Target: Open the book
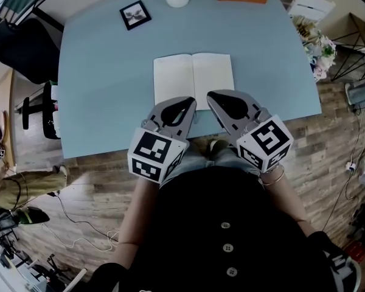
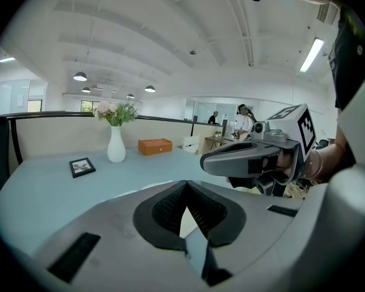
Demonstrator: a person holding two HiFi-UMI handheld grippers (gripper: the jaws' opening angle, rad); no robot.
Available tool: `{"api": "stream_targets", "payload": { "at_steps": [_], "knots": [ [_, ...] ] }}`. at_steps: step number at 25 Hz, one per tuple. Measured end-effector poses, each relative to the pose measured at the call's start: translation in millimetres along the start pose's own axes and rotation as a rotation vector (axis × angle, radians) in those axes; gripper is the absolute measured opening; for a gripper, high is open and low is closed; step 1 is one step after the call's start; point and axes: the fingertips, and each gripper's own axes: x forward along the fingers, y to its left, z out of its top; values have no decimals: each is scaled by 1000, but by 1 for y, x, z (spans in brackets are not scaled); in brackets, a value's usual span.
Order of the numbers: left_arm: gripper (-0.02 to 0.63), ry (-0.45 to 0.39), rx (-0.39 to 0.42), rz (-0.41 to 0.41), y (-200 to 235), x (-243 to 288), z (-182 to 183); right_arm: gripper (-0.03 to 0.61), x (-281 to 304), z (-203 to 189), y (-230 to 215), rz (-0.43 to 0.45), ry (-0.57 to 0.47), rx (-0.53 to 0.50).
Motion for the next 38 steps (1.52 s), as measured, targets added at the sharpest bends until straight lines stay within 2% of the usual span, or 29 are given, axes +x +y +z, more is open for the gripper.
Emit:
{"api": "stream_targets", "payload": {
  "at_steps": [7,22,38],
  "knots": [
    [9,26,-3,20,5,-2,-10,2,-1,-5,0,-3,4,7],
    [9,39,-13,-27,-6,2,-21,2,-1,-20,4,9,24,48],
    [9,36,-28,-29,-10,-5,-28,2,-3,-28,12,0,42,49]
  ]
}}
